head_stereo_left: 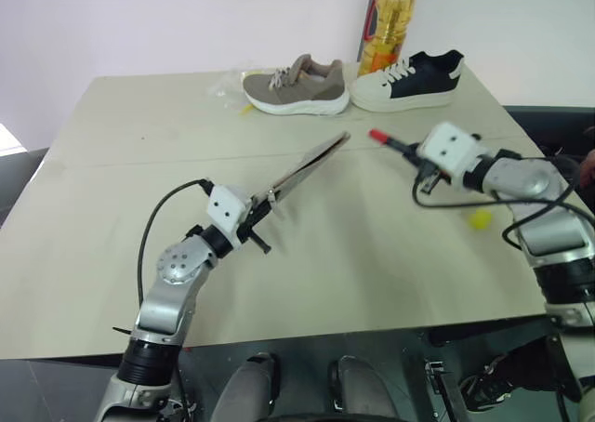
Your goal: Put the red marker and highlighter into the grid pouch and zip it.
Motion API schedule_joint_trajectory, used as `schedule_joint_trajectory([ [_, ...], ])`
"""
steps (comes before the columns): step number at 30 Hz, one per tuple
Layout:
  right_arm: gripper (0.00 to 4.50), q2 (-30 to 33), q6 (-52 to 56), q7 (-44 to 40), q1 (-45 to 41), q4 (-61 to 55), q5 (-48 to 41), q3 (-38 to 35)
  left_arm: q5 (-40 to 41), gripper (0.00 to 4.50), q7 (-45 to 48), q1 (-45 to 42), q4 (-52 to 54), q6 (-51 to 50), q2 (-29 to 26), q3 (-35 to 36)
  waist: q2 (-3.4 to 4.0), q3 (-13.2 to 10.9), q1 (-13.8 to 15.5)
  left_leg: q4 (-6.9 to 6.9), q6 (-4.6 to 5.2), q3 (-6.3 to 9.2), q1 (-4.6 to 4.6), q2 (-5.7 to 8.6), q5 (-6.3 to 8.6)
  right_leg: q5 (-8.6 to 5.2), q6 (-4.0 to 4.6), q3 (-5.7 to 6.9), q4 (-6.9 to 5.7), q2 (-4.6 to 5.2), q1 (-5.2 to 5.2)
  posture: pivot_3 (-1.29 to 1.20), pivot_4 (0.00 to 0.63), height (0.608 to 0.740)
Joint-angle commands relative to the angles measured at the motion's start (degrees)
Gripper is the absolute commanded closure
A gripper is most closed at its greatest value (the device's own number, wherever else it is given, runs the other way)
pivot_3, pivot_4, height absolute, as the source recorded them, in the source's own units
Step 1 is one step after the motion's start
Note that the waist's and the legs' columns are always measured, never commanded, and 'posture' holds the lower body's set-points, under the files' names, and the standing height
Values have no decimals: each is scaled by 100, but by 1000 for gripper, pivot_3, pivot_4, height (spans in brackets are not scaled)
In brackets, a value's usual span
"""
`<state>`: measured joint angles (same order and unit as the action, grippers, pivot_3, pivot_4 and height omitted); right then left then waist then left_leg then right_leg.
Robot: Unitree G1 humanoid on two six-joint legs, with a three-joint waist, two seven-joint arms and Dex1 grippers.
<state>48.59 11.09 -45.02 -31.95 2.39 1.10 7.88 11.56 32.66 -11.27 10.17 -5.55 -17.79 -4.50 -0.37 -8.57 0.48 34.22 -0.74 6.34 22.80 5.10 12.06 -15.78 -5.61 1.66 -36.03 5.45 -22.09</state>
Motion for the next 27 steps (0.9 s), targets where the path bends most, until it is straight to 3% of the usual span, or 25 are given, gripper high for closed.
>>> schedule_joint_trajectory([
  [1,4178,37,-340,-107,-120,-183,125,-61,116,4500,150,9,232,40,-121,78,0,0,15,2,0,0,0,0,0,0,1,-1,0,1,-1,0,150,738],
  [27,4178,-2,-679,-546,-176,-432,577,46,-101,4500,341,83,107,196,-221,-196,0,0,27,0,-1,1,10,2,0,1,3,-2,1,7,-12,0,150,738],
])
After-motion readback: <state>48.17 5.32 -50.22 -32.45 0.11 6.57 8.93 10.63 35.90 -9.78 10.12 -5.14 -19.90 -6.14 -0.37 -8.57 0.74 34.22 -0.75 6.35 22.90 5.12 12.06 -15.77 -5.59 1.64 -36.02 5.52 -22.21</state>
